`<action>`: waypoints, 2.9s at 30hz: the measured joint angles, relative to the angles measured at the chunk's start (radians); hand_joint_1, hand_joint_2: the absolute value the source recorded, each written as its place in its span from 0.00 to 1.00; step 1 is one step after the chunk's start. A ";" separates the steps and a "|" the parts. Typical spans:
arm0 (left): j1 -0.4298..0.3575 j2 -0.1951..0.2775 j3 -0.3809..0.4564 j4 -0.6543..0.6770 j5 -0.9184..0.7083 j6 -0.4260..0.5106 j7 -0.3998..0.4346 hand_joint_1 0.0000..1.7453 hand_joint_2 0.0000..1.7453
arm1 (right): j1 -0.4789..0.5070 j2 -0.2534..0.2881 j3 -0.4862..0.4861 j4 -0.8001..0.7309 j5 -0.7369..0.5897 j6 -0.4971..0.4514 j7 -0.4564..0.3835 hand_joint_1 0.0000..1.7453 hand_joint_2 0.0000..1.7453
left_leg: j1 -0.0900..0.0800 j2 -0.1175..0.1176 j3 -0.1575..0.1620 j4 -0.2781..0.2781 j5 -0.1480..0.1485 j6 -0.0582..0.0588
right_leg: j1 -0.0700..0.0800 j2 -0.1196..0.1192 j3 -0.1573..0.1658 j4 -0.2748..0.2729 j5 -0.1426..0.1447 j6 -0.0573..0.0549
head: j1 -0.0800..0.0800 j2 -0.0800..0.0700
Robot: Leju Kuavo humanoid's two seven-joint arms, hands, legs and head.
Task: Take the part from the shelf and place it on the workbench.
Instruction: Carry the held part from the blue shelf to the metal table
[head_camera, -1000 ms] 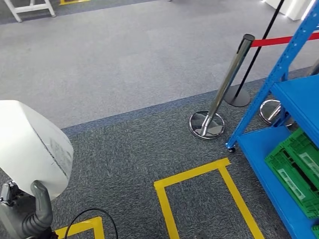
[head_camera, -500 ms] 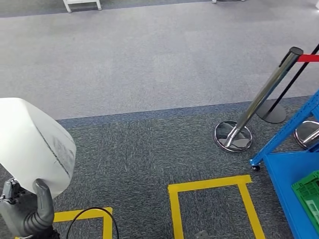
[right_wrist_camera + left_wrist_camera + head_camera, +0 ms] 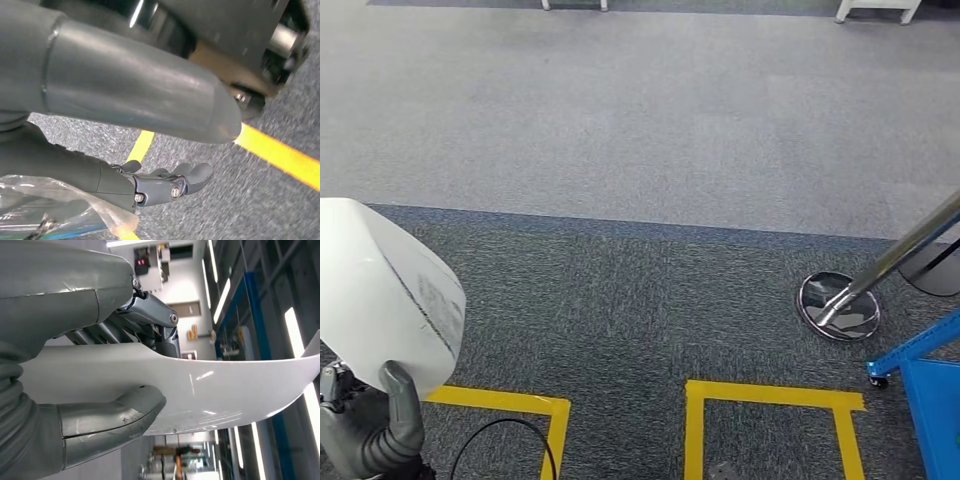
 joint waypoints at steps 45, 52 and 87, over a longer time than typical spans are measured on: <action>-0.001 -0.002 0.002 -0.005 0.004 0.013 0.006 1.00 1.00 | 0.004 0.006 0.000 0.003 0.010 -0.007 0.018 0.00 0.00 | 0.023 -0.174 -0.007 0.014 -0.004 -0.022 | -0.014 0.178 -0.050 0.005 0.050 -0.003 | 0.009 0.000; -0.003 0.000 0.002 -0.005 0.004 0.013 0.006 1.00 1.00 | 0.008 0.007 0.000 0.003 0.010 -0.007 0.016 0.00 0.00 | 0.025 -0.052 -0.145 0.293 -0.111 -0.041 | -0.008 0.077 -0.030 -0.001 0.036 -0.028 | -0.002 0.000; 0.047 -0.019 -0.004 -0.013 -0.034 0.174 -0.021 1.00 1.00 | 0.001 -0.014 0.014 0.006 0.059 0.002 0.180 0.00 0.00 | 0.009 0.032 -0.025 0.051 0.002 -0.018 | -0.001 0.016 0.001 -0.013 0.016 -0.011 | 0.000 0.000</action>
